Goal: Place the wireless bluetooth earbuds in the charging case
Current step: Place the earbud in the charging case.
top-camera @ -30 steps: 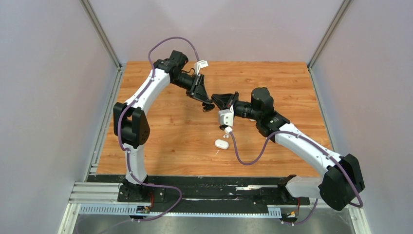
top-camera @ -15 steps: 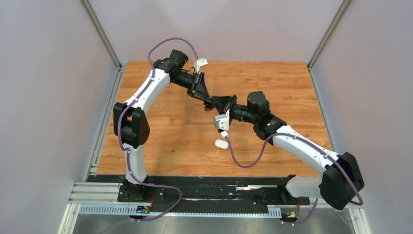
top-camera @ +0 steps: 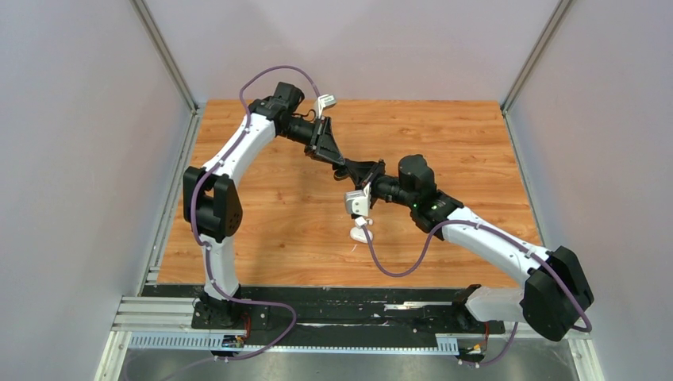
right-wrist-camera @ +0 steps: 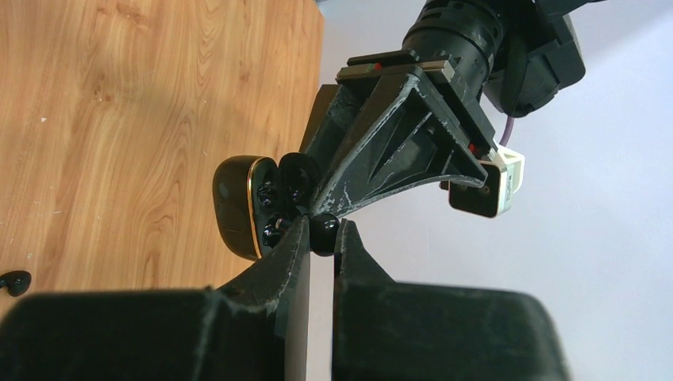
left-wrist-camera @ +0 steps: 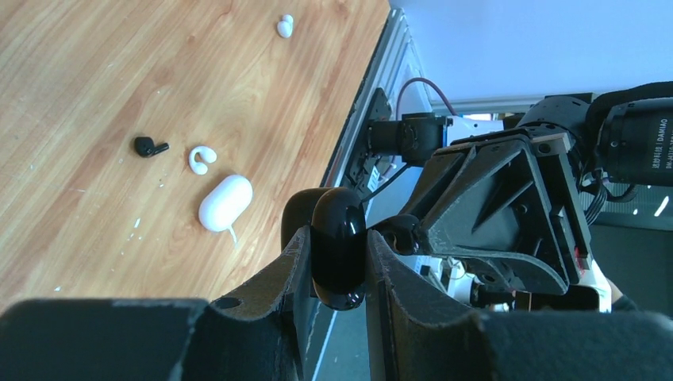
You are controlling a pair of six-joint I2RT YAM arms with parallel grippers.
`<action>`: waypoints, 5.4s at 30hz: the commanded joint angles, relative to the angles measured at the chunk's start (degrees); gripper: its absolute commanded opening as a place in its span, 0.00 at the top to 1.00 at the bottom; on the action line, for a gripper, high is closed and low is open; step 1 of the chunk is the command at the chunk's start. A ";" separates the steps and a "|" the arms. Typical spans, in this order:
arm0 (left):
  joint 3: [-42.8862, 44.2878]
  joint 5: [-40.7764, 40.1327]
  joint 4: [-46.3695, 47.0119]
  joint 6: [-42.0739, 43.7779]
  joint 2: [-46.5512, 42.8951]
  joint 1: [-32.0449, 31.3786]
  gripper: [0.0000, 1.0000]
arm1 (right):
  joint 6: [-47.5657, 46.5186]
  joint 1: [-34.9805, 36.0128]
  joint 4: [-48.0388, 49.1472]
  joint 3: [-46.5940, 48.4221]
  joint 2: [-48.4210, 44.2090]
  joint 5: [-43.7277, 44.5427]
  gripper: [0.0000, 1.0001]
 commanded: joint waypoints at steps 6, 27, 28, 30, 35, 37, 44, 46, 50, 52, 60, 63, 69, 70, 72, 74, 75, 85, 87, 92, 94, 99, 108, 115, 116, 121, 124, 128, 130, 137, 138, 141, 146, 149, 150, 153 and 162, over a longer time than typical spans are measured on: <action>-0.66 2.86 1.91 -1.21 -4.69 0.19 1.00 | -0.31 0.71 0.59 0.29 -0.04 4.48 1.00; -0.71 4.30 2.28 -0.86 -5.02 0.19 1.00 | -3.21 1.25 -2.05 0.46 2.01 7.54 1.00; -0.80 4.41 2.37 -1.03 -5.01 0.19 1.00 | -3.42 1.28 -1.82 0.51 2.22 8.03 1.00; -0.93 4.63 2.55 -1.28 -4.96 0.19 1.00 | -3.90 1.51 -0.92 0.53 2.63 9.41 1.00; -1.25 6.00 3.36 -2.49 -4.33 0.26 1.00 | -5.56 1.69 5.37 -0.84 3.92 12.48 1.00; -1.25 6.33 3.87 -3.19 -4.08 0.27 1.00 | -5.79 1.69 5.61 -0.77 4.05 12.70 1.00; -2.04 7.48 5.81 -5.24 -3.79 0.89 1.00 | -6.31 1.90 5.87 -2.18 2.90 11.54 1.00; -2.41 7.90 6.73 -6.32 -3.71 1.16 1.00 | -6.51 1.95 5.94 -2.78 2.45 11.10 1.00; -2.52 8.68 8.18 -7.94 -3.66 1.33 1.00 | -6.84 2.23 6.99 -3.85 1.84 10.45 1.00; -2.23 8.77 8.46 -8.18 -3.73 1.33 1.00 | -6.97 2.46 7.99 -4.35 1.68 10.58 1.00; -3.56 9.86 10.29 -10.12 -4.71 1.33 1.00 | -7.89 3.14 18.90 -8.20 2.18 12.46 1.00; -4.15 10.06 11.36 -11.05 -4.90 1.33 1.00 | -7.85 3.57 20.52 -8.65 2.95 14.03 1.00; -4.36 9.74 11.43 -11.34 -4.84 1.33 1.00 | -8.55 4.21 22.56 -8.24 4.87 17.39 1.00; -4.29 9.73 11.47 -11.34 -4.81 1.37 1.00 | -8.56 4.32 22.61 -7.86 5.44 18.14 1.00; -4.10 9.67 11.42 -11.23 -4.83 1.34 1.00 | -8.66 4.33 22.04 -7.08 6.41 19.48 1.00; -3.81 9.39 11.12 -10.76 -4.77 1.33 1.00 | -8.14 4.33 20.71 -6.19 6.92 20.44 1.00; -3.58 9.15 10.59 -10.44 -4.76 1.33 1.00 | -7.38 4.33 19.91 -5.62 7.17 20.75 1.00; -2.95 8.51 9.03 -8.53 -4.57 1.33 1.00 | -1.12 4.42 10.77 -0.56 7.36 20.85 0.84; -2.68 8.52 9.00 -8.41 -4.54 1.37 1.00 | -0.24 4.41 9.16 -0.10 6.83 20.12 0.84; -1.99 8.24 8.51 -7.80 -4.49 1.33 1.00 | 1.62 4.42 6.17 0.56 5.84 19.15 0.82; -1.88 8.22 8.46 -7.75 -4.48 1.33 1.00 | 2.66 4.42 4.00 1.16 5.55 18.87 0.80; -1.50 8.35 8.23 -7.43 -4.31 1.33 1.00 | 4.88 4.42 1.92 1.65 5.00 19.01 0.74; -1.16 8.27 7.89 -6.69 -3.88 1.48 1.00 | 15.00 3.50 -8.46 5.14 1.36 11.73 0.46; -0.37 8.67 6.54 -5.09 -2.83 1.80 1.00 | 23.82 1.52 -24.12 11.48 -0.31 3.02 0.29; -0.43 8.93 6.56 -5.01 -2.73 1.84 1.00 | 24.56 1.25 -25.75 12.11 -0.25 2.60 0.29; -0.50 9.08 6.74 -4.97 -2.55 1.95 1.00 | 29.99 0.07 -28.47 13.57 -0.75 1.88 0.29; -0.39 8.80 6.09 -3.32 -2.67 1.95 1.00 | 37.15 -1.03 -29.57 16.83 -0.54 1.32 0.28; -0.22 8.41 2.75 1.12 -2.81 1.95 1.00 | 49.58 -3.53 -32.46 23.94 1.60 0.21 0.29; -0.18 8.14 0.75 3.86 -2.88 1.95 1.00 | 55.05 -4.87 -33.54 27.80 3.23 -0.19 0.32; -0.55 9.03 -2.40 9.87 -4.33 1.95 1.00 | 61.63 -6.38 -34.74 31.95 9.71 -6.19 0.40; -0.46 9.19 -3.51 10.47 -4.45 1.95 1.00 | 60.83 -6.39 -35.04 32.16 10.11 -7.55 0.45; -0.69 9.12 -5.88 13.67 -4.73 1.95 1.00 | 56.35 -6.35 -34.99 31.79 9.08 -11.18 0.69; -1.94 8.43 -7.26 14.67 -5.43 1.95 1.00 | 50.19 -6.06 -34.90 30.43 8.43 -13.19 0.71; -2.12 8.27 -7.26 14.41 -5.59 1.95 1.00 | 47.23 -5.75 -34.85 30.05 8.67 -13.77 0.69; -2.16 8.20 -7.24 14.32 -5.61 1.90 1.00 | 46.21 -5.63 -34.93 29.86 8.74 -13.81 0.69; -2.12 8.24 -7.14 14.07 -5.73 1.86 1.00 | 43.56 -5.09 -35.07 29.71 9.29 -13.41 0.69; -2.37 9.14 -7.19 14.09 -6.10 1.68 1.00 | 41.38 -3.90 -35.29 29.61 10.91 -12.58 0.70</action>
